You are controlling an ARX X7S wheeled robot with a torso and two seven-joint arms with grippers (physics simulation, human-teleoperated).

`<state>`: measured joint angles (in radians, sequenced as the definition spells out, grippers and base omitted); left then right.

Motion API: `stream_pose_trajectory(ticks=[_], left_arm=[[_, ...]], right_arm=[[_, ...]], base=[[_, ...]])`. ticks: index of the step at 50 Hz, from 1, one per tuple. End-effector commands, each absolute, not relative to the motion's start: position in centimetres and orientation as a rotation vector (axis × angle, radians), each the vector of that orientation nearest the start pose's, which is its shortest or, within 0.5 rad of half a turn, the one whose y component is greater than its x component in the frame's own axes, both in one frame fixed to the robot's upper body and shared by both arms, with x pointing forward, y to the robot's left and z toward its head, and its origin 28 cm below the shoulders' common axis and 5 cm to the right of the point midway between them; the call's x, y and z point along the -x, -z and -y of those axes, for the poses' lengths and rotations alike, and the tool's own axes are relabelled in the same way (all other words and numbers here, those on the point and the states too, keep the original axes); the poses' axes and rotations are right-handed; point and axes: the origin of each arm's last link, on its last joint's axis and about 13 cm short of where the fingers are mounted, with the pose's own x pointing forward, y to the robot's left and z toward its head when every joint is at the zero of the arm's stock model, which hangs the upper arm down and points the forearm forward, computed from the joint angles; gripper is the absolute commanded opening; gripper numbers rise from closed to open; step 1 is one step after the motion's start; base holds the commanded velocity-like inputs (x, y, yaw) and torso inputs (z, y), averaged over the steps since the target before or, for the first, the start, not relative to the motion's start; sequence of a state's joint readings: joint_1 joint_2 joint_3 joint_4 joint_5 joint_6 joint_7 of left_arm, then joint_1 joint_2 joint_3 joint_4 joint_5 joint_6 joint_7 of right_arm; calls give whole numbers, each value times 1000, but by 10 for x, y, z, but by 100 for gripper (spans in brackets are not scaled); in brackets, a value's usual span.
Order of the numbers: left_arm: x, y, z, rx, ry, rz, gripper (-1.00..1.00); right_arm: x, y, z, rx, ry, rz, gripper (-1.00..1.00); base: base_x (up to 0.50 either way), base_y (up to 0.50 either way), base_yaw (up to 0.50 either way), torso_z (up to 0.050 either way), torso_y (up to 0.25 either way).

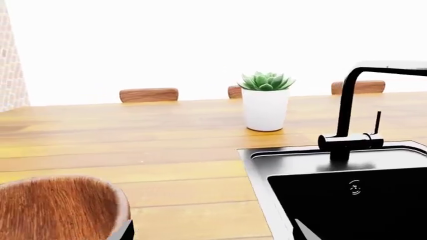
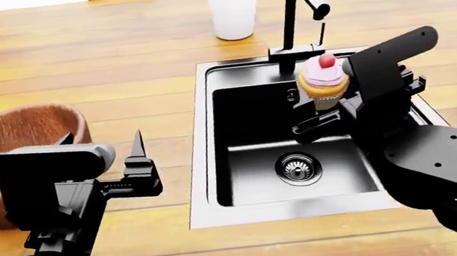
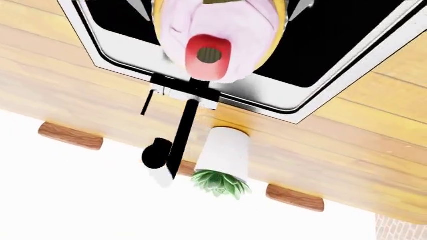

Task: Move the fresh-baked cupcake off the tray onto the counter, and place the bowl used for mixing into the sink.

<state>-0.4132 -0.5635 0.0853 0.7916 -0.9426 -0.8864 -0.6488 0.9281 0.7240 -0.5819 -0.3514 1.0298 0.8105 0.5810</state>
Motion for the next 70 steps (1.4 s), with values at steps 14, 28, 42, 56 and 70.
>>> stream_pose_trajectory(ticks=[14,28,42,56,70], left_arm=[[-201,-194,-228,-23,63,83,100],[-201,-195,-228,-23,64,84,100],[-202,-194,-227,-22,70,84,100],[-202,-193,-227,-20,67,80,100],[-202,-193,-227,-22,67,79,100]], right_arm=[[-274,-223,130,278,-158,-35,-100],[-274,-221,129,280,-168,-37,-100],[-272,-216,131,273,-164,-58,-100],[-268,-202,130,263,-183,-127,-100],[-262,-189,125,249,-284,-198,-100]], base=[[81,499,0,0,0],[79,486,0,0,0],[75,339,0,0,0],[10,7,0,0,0],[0,0,0,0,0]])
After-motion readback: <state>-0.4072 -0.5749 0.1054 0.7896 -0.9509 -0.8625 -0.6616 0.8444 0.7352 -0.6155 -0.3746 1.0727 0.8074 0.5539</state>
